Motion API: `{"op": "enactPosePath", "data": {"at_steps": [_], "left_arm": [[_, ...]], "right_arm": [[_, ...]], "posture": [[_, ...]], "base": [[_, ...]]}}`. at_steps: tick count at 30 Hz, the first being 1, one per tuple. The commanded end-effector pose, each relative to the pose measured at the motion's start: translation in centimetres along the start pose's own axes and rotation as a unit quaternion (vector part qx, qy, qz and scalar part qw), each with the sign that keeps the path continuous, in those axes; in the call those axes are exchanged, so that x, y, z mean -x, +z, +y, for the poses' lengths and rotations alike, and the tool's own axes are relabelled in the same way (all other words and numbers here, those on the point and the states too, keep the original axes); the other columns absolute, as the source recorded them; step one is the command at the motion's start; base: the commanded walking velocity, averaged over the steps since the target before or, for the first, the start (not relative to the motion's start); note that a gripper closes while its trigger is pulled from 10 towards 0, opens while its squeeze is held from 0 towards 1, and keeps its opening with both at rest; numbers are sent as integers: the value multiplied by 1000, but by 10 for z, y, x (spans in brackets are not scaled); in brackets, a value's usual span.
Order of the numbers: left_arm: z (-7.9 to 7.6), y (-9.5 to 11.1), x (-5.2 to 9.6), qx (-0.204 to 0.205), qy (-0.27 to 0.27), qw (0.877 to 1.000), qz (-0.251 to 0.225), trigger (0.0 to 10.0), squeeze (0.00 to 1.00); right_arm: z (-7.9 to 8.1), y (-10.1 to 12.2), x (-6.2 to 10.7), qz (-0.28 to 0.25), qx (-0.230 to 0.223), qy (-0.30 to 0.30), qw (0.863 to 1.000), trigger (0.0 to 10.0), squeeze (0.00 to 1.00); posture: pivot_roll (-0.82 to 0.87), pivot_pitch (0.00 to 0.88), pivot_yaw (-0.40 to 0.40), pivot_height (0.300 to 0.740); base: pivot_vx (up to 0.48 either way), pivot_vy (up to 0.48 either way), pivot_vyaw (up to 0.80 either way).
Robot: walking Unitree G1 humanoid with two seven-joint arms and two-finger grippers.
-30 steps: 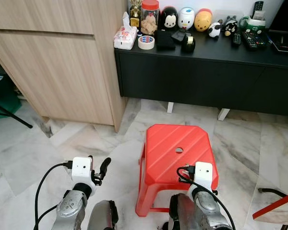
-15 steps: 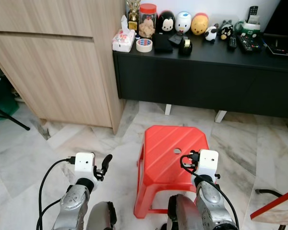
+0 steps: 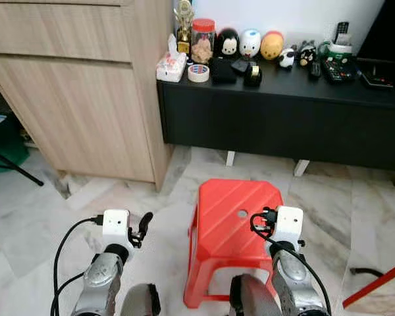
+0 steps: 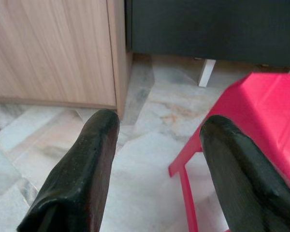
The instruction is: Hang keys on a hook
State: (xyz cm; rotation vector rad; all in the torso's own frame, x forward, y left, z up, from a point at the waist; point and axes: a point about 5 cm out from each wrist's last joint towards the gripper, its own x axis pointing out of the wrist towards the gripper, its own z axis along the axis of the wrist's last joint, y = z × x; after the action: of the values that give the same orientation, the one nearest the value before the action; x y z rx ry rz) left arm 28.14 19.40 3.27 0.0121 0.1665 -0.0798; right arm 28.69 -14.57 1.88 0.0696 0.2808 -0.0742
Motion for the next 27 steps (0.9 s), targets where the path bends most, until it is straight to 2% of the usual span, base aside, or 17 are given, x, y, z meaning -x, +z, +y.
{"op": "enactPosePath", "data": {"at_steps": [1,11,16,21,23,25,27], "left_arm": [[3,3,-3,-10,1,1000,-3,10000,0],[2,3,-4,-12,-3,1000,-7,10000,0],[1,5,-5,-12,-6,1000,-12,10000,0],[0,5,-5,-13,-11,1000,-12,10000,0],[1,6,-5,-16,-16,1000,-13,10000,0],[0,8,-5,-16,-20,1000,-16,10000,0],[-2,15,-7,-18,-36,999,-29,10000,0]], "right_arm": [[0,10,-3,-13,-3,4,1000,10000,0],[-4,15,-4,-14,-5,7,1000,10000,0],[-5,18,-5,-10,-6,10,1000,10000,0],[0,16,-6,24,23,32,999,10000,0],[10,16,-5,39,41,77,995,10000,0],[14,18,-3,37,34,91,995,10000,0],[18,25,-1,44,-17,108,993,10000,0]], "posture": [[41,31,-39,667],[40,22,-38,737],[36,14,-40,740],[36,8,-38,740],[29,0,-39,740],[29,0,-39,740],[30,0,-39,740]], "base": [[0,0,0],[0,0,0],[0,0,0],[0,0,0],[0,0,0],[0,0,0],[0,0,0]]}}
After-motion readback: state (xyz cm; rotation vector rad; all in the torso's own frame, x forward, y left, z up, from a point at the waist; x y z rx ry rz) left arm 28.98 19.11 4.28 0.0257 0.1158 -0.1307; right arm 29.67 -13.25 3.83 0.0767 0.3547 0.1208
